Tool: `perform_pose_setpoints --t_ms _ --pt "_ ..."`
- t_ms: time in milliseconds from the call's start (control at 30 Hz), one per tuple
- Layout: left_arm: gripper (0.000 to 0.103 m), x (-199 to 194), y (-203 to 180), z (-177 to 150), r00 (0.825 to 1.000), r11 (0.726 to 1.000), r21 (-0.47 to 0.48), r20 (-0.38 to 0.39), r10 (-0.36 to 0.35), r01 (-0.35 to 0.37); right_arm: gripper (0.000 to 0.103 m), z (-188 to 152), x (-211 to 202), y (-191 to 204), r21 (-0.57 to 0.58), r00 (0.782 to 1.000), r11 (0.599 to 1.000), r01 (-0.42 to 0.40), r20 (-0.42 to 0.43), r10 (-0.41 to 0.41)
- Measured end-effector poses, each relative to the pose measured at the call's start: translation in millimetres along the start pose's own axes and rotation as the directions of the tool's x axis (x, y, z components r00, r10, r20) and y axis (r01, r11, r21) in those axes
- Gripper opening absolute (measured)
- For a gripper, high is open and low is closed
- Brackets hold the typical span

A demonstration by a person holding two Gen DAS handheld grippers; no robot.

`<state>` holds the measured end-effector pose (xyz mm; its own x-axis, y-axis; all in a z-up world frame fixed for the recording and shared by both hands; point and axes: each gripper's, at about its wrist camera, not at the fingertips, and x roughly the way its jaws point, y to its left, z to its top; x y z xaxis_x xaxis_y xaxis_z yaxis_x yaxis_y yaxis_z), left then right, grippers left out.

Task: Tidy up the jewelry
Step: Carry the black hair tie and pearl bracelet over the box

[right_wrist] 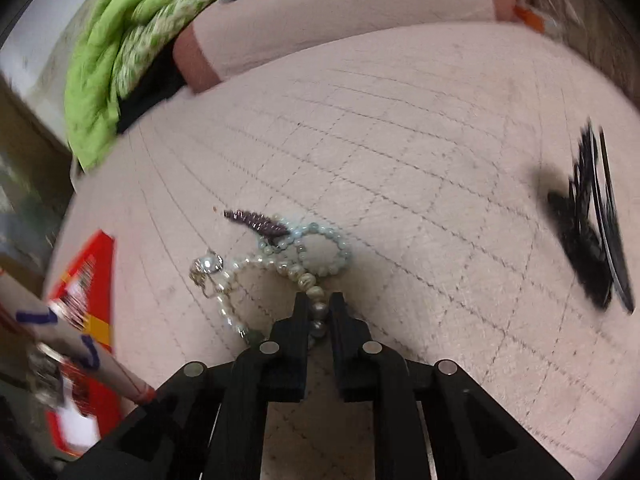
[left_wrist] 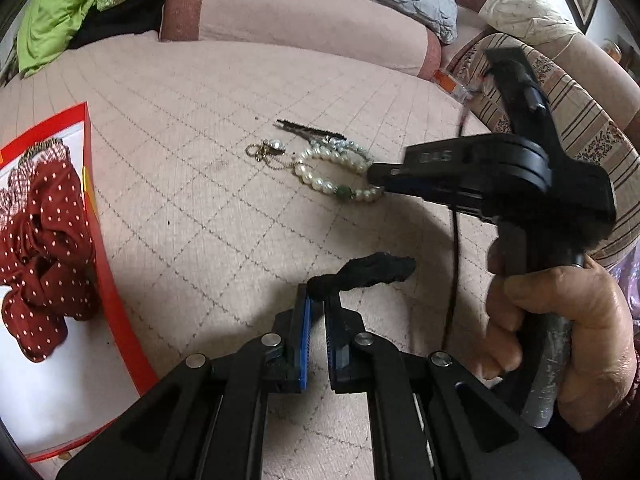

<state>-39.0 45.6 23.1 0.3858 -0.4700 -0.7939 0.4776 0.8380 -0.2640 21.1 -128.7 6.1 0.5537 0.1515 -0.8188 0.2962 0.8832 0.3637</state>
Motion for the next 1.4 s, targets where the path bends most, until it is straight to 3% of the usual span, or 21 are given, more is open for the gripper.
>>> perform_pose_setpoints --t_ms 133,267,333,500,767,933,1200,1400 --pt "0.006 -12.6 -1.2 5.4 0.999 1.0 0.014 0.041 0.004 -0.005 0.01 -2.9 -34.9 -10.5 0.033 0.992 0.998 -0.051 0.119 0.047" --pt "0.006 -26.6 0.5 10.4 0.997 1.0 0.008 0.073 -0.001 0.0 0.01 -6.8 -75.5 -9.3 0.021 0.947 0.987 -0.162 0.285 0.149" --pt "0.006 -35.7 1.8 13.3 0.996 1.0 -0.001 0.093 -0.003 0.003 0.01 -6.6 -88.2 3.0 -0.022 0.925 0.987 -0.16 0.346 0.158" --pt "0.006 -58.5 11.1 17.1 0.991 0.999 -0.041 0.137 -0.002 0.007 0.01 -14.3 -100.0 28.9 -0.088 0.891 0.978 -0.189 0.403 0.208" --pt "0.006 -106.5 54.9 3.9 0.978 0.991 -0.123 0.194 0.076 -0.052 0.01 -41.6 -107.0 66.8 -0.206 0.868 0.945 -0.255 0.381 0.318" --pt "0.006 -134.9 94.7 -15.2 0.966 0.975 -0.197 0.21 0.147 -0.106 0.01 -65.9 -110.5 100.5 -0.293 0.85 0.902 -0.316 0.336 0.407" --pt "0.006 -162.7 152.8 -51.0 0.953 0.931 -0.321 0.185 0.24 -0.172 0.011 -93.4 -108.3 145.8 -0.366 0.826 0.833 -0.413 0.235 0.513" --pt "0.006 -162.4 179.8 -61.7 0.958 0.902 -0.396 0.149 0.245 -0.169 0.011 -119.0 -98.1 186.2 -0.415 0.809 0.77 -0.485 0.121 0.575"
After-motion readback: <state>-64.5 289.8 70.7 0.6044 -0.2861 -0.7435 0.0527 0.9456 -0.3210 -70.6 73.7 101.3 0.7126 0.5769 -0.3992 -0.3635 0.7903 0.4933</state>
